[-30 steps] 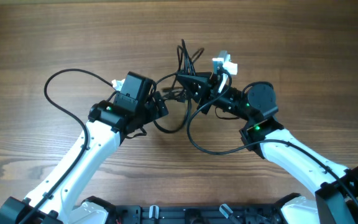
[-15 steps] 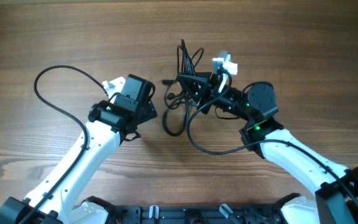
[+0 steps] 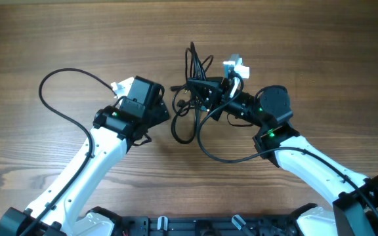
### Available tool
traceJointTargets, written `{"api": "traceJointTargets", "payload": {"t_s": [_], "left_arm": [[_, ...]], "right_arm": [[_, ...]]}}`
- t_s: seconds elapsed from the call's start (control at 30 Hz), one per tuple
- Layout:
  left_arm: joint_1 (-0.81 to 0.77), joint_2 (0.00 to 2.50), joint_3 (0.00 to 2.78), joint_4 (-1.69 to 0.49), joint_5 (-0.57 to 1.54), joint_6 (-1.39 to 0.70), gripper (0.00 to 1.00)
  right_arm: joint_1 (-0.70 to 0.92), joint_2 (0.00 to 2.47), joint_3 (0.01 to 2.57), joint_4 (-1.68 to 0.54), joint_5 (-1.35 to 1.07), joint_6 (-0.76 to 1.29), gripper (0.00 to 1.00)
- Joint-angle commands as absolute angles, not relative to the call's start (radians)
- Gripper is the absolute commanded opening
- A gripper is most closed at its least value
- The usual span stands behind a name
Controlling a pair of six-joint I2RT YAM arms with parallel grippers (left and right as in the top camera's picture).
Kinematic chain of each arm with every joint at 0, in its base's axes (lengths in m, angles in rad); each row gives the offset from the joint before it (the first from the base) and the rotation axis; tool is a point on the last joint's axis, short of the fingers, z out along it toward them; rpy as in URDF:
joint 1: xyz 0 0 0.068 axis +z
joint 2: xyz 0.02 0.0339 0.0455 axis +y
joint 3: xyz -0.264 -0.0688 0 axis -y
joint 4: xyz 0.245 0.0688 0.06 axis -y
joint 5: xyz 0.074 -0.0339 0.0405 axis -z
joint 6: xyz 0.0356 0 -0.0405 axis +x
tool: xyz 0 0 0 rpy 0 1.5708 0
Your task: Untangle cables
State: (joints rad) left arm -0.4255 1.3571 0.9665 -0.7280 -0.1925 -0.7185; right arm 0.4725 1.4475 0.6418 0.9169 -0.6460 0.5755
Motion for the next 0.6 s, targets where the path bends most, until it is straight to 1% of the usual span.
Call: {"api": "traceJointTargets", "payload": {"t_s": [0.0,0.17,0.57], "left_arm": [[-0.429,1.364,0.980,-0.667,-0.049,-0.709,1.00],[-0.429,1.364,0.980,-0.601,-0.001,-0.657,1.00],[-0.414,1.364,0.980,-0.484,0.000,-0.658,1.00]], "right_arm": [[0.474,1.438,0.643,0.922,-0.648,0.575,0.04],[0.474,1.438,0.643,0.903,-0.649,0.575,0.04],[0.474,1.438,0.643,0.867,-0.706,0.550,0.04]]}}
